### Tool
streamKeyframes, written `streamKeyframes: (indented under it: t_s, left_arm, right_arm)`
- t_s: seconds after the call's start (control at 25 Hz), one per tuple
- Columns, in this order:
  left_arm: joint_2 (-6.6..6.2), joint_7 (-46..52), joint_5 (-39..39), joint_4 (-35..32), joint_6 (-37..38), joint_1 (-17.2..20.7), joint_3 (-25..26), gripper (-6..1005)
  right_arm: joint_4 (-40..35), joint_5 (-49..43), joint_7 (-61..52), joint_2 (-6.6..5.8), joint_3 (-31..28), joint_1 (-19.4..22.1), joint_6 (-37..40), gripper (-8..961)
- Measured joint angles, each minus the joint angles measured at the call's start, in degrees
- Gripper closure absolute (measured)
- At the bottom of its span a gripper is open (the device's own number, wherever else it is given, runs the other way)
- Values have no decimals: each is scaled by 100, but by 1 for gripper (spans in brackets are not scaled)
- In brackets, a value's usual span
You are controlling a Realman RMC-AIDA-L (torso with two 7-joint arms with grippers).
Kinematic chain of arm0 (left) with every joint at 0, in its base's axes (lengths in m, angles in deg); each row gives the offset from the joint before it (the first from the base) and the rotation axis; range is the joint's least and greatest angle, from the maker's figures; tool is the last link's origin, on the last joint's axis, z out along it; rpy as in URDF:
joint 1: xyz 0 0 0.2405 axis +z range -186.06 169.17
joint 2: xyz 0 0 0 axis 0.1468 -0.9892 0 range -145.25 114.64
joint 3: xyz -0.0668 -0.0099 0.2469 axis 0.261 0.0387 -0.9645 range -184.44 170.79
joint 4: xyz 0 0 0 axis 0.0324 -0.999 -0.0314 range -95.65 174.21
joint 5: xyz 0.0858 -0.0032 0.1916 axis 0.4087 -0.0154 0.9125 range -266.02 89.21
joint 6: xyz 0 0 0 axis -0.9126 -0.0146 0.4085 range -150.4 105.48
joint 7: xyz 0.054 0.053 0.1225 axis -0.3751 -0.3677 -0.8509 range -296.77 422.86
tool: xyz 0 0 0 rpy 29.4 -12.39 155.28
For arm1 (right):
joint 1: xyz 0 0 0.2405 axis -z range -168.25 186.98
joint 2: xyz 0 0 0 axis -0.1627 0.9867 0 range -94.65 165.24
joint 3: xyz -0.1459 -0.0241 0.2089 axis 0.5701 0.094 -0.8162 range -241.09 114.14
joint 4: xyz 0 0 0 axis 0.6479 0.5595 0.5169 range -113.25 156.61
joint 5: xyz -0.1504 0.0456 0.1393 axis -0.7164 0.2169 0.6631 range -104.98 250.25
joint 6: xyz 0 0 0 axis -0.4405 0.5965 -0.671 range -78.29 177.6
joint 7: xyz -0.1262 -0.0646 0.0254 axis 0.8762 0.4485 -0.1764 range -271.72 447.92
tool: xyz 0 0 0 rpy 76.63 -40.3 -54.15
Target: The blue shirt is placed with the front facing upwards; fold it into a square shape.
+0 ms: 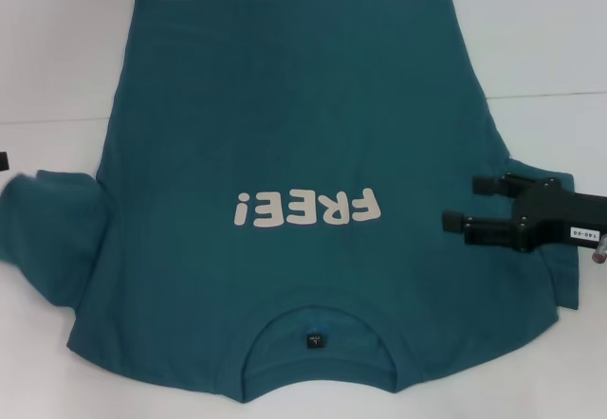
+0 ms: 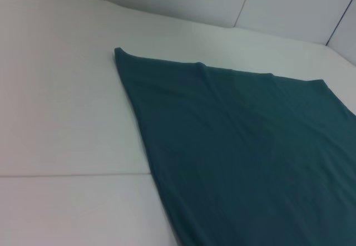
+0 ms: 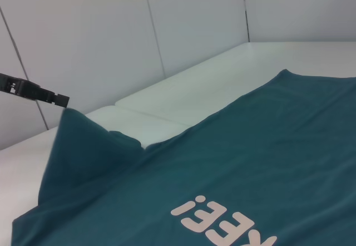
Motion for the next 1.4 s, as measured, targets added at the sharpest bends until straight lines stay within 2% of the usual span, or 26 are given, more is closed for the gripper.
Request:
streamKeyframes:
  t_s: [0.28, 0.48, 0.68, 0.88, 1.08, 1.2, 1.4]
  left_arm:
    - [-28, 35, 0, -129, 63, -17, -15, 990]
    - [35, -46, 0, -175, 2, 30, -52, 987]
    - [23, -178, 94, -53, -80, 45, -59, 984]
    - [129, -64, 621, -9, -254, -1, -61, 981]
    - [161, 54, 1023, 149, -427, -21, -92, 787]
    - [253, 37, 1237, 161, -543, -37, -110, 551]
    - [457, -157, 1296, 203, -990, -144, -265, 456]
  right_arm:
    - [0, 0, -3, 1, -118, 16, 0, 33]
    - [0, 0, -3, 7, -123, 43, 0, 33]
    - [0, 4, -3, -2, -165, 78, 21, 33]
    - [0, 8, 15, 25, -173, 79, 12, 33]
    - [0, -11, 14, 28, -162, 79, 2, 32]
    - [0, -21, 34, 29, -173, 85, -5, 32]
    - [0, -26, 45, 39, -176, 86, -16, 32]
